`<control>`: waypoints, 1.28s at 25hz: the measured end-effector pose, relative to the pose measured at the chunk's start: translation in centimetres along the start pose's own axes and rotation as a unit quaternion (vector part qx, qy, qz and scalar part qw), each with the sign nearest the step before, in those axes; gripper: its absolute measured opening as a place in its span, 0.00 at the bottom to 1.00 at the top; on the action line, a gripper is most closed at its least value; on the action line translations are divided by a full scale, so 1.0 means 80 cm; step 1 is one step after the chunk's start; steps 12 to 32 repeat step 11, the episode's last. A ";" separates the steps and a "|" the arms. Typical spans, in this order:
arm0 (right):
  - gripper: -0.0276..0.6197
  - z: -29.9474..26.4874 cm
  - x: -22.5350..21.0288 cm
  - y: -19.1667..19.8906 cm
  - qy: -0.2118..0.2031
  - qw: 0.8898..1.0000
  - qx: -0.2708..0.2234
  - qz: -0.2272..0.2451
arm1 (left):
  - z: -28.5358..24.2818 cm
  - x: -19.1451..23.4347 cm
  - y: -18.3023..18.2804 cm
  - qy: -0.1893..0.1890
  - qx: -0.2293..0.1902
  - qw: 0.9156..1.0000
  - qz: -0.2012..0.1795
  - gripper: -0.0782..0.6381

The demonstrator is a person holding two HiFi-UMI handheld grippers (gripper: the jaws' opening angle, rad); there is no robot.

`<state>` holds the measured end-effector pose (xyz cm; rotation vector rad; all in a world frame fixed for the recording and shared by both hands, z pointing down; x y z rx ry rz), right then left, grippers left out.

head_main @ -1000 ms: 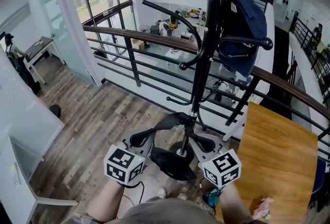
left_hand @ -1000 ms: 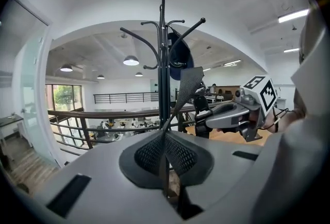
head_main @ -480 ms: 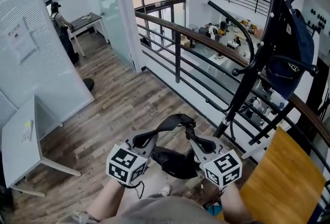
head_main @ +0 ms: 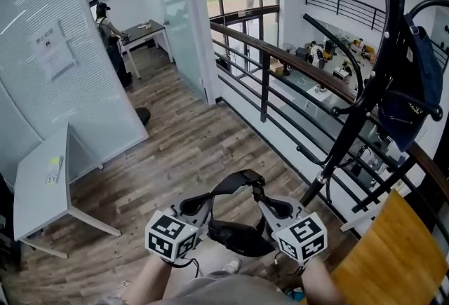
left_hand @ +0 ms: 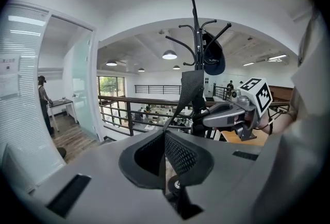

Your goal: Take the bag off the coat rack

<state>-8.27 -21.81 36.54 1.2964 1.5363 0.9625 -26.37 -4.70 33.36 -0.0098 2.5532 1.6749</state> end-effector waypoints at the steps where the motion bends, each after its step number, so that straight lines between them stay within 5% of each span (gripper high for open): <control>1: 0.12 0.000 -0.001 0.000 -0.002 1.000 -0.001 0.000 | -0.001 -0.001 -0.001 -0.001 0.001 1.000 0.000 0.13; 32: 0.12 0.010 -0.011 -0.003 -0.006 1.000 -0.008 0.001 | -0.019 -0.016 -0.011 0.004 0.007 1.000 -0.009 0.13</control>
Point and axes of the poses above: the fingertips, and each gripper's own axes: z backward along the fingers, x to its left, y out of its underside, the point moved 10 cm from there along z, backward along the fingers, and after that the axes turned 5 degrees about -z, right-handed, at the moved point
